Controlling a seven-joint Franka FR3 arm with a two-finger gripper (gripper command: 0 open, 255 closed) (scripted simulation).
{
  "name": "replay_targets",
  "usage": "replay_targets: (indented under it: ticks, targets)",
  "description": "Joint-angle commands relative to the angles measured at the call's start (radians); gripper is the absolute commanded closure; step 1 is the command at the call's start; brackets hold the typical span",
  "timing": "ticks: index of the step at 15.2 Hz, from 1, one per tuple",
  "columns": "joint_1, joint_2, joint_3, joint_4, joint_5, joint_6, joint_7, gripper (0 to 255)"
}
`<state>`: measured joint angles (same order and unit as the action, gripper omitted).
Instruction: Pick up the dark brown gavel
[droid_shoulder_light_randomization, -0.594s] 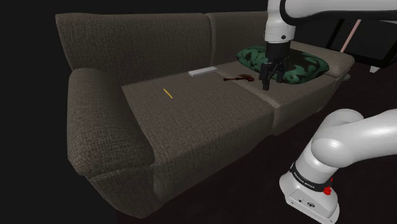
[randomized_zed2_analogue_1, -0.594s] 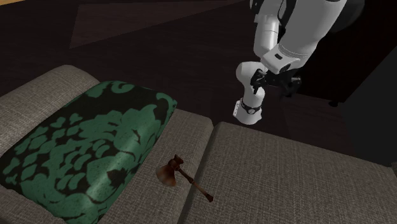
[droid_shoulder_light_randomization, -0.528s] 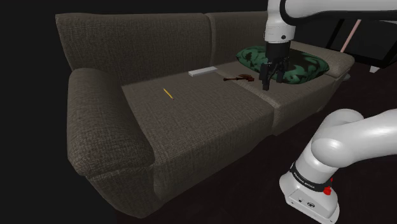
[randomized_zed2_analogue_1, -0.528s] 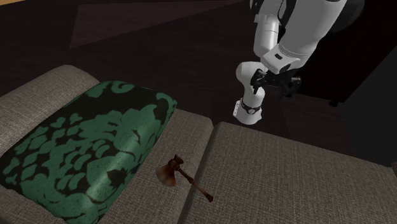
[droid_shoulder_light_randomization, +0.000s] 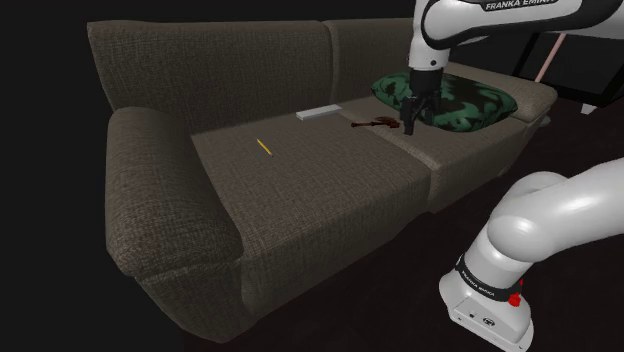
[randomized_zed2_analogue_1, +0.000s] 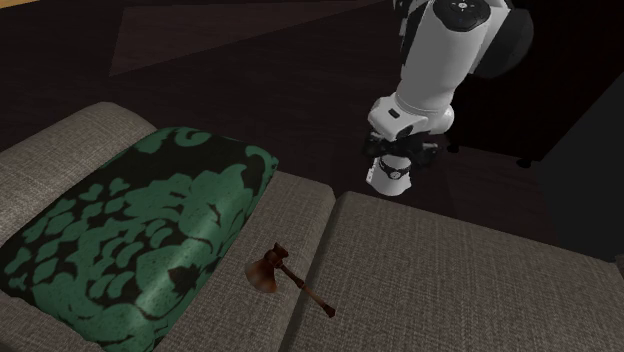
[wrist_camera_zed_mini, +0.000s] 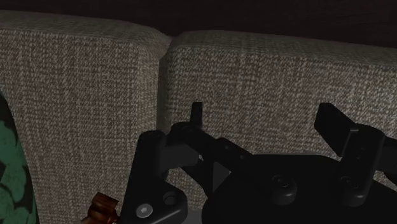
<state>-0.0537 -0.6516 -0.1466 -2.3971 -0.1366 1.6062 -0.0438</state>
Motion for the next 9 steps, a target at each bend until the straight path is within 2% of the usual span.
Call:
replay_targets:
  ticks: [1,9]
  targets:
    - [-0.010,0.057,-0.039,0.025,-0.018,0.047,-0.041,0]
    - [-0.026,0.311,-0.172,0.168,-0.018,0.204,-0.194,0]
